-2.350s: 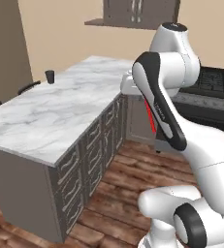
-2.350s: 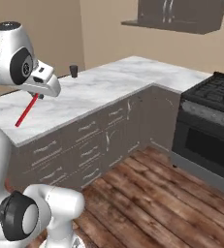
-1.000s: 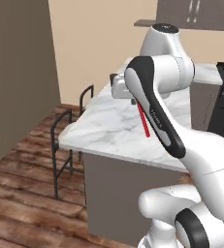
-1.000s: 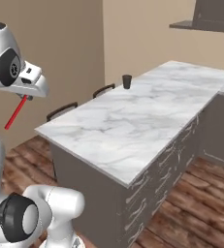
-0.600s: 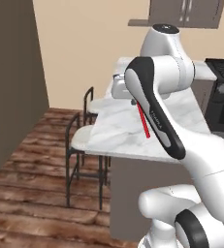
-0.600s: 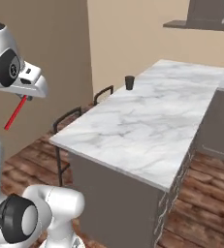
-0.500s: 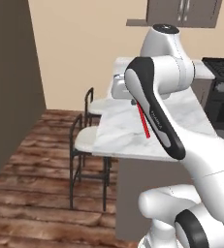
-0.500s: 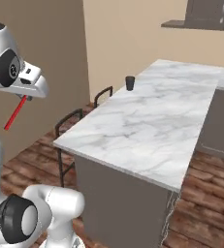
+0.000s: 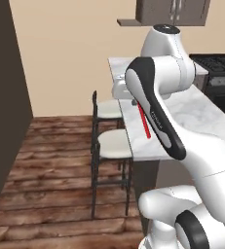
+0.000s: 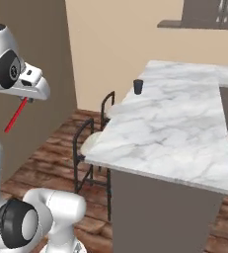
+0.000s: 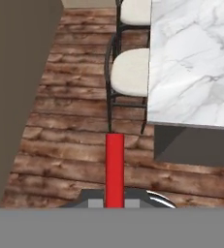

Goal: Take a straw from the drawer in front and place it inside the glass cup on the dining counter.

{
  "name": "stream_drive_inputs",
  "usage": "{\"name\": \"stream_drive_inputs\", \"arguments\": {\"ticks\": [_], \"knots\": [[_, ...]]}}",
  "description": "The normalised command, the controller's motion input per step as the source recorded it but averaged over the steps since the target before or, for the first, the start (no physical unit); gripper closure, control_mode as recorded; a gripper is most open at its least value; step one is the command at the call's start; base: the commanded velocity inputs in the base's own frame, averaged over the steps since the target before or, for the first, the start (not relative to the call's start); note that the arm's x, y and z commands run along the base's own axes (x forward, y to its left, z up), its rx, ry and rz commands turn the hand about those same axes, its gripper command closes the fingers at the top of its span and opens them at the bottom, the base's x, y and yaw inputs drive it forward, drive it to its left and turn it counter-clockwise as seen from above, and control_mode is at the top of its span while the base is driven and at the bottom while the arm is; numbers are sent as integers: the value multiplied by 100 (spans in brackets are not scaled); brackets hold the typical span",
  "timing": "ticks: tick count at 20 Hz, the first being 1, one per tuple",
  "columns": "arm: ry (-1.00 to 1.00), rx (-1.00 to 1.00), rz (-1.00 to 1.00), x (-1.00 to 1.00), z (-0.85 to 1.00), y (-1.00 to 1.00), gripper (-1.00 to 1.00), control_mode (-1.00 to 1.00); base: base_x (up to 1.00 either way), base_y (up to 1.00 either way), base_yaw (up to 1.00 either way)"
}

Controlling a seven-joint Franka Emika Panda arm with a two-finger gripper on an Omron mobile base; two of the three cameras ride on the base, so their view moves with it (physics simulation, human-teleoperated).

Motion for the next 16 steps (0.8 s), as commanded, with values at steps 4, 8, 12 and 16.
{"name": "stream_drive_inputs", "arguments": {"ticks": [4,8,12,16], "knots": [[0,0,0,0,0,0,100,100,2,100,-41],[0,0,0,0,0,0,100,100,13,100,-41],[0,0,0,0,0,0,100,100,44,88,-34],[0,0,0,0,0,0,100,100,54,73,-42]]}}
